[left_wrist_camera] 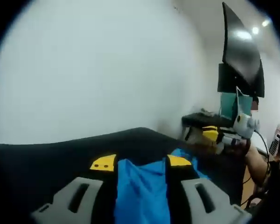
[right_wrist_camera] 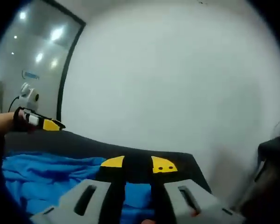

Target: Spread out the cloth and fold it

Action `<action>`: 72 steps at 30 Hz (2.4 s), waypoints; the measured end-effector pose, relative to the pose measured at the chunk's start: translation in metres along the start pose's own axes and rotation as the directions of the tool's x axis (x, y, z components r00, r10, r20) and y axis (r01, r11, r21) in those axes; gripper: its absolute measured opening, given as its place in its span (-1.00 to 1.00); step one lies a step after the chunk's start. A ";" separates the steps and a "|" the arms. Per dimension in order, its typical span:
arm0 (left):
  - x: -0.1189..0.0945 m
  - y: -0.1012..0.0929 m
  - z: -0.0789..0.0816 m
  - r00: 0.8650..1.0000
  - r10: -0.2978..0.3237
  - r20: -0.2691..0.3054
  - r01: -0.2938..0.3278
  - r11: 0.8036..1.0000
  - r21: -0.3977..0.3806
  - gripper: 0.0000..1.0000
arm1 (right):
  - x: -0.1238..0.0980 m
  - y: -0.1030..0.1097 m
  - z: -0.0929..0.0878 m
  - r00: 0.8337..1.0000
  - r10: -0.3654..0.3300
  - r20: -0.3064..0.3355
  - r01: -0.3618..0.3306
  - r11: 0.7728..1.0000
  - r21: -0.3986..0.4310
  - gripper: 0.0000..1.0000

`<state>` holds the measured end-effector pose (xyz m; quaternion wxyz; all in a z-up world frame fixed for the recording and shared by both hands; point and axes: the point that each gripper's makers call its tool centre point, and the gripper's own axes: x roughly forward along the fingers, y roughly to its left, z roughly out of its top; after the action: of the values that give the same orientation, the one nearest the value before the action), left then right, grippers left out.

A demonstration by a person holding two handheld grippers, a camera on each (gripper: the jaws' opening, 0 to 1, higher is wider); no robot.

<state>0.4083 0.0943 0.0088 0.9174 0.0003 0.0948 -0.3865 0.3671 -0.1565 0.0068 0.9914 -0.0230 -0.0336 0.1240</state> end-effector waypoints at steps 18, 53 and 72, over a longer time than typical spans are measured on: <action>-0.106 0.015 -0.047 0.986 0.147 0.074 -0.144 0.988 -0.053 0.77 | -0.003 0.030 -0.014 0.995 0.093 -0.028 -0.093 0.996 -0.002 -0.16; -0.197 0.021 -0.078 0.804 0.171 0.570 -0.038 0.971 -0.238 0.92 | -0.041 0.090 -0.039 0.896 0.344 0.281 -0.419 0.863 0.283 -0.55; -0.186 -0.032 -0.125 0.995 -0.092 -0.024 0.092 0.995 -0.028 0.22 | -0.046 0.079 -0.036 0.889 0.337 0.311 -0.440 0.817 0.374 -0.79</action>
<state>0.2370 0.2128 -0.0797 0.8973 -0.0116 0.1116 -0.4270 0.3059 -0.0931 -0.0357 0.9136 0.2065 -0.1145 0.3310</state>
